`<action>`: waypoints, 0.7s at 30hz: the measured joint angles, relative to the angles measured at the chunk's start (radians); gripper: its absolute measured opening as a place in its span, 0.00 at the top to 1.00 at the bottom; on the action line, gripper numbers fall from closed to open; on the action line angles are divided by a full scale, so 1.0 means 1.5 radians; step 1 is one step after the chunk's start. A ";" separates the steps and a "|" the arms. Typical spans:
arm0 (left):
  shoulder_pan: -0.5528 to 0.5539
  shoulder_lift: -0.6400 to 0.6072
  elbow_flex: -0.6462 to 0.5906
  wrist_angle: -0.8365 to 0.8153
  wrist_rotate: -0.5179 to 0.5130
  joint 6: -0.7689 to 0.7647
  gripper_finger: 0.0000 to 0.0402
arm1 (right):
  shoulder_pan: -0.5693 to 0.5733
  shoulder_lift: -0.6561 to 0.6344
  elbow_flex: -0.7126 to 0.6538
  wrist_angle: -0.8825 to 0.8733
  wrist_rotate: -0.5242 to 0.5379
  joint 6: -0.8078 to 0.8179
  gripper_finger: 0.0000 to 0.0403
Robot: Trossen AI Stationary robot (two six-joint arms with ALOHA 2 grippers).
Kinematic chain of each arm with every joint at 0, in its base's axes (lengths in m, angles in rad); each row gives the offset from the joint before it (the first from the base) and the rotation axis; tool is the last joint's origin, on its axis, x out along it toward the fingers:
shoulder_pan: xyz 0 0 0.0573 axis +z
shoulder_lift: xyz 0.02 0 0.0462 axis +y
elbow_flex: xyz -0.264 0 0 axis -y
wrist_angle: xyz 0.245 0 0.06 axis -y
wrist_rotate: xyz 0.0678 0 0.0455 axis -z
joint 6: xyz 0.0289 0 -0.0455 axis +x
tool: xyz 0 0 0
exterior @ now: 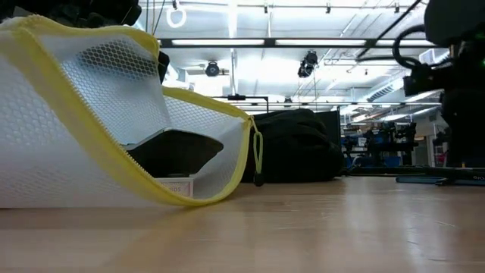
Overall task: Unpack backpack
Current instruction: Put the pen into the yellow zip bag
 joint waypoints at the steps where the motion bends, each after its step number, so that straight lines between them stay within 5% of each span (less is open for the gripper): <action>1: 0.000 0.000 0.000 0.000 0.000 -0.001 1.00 | 0.000 0.000 -0.009 0.013 -0.011 0.003 0.49; 7: 0.000 0.000 0.000 0.000 -0.001 -0.005 1.00 | 0.000 0.001 -0.059 0.099 -0.042 0.003 0.60; 21: 0.000 0.000 0.000 -0.001 -0.002 -0.005 1.00 | 0.000 0.001 -0.036 0.066 -0.064 -0.014 0.97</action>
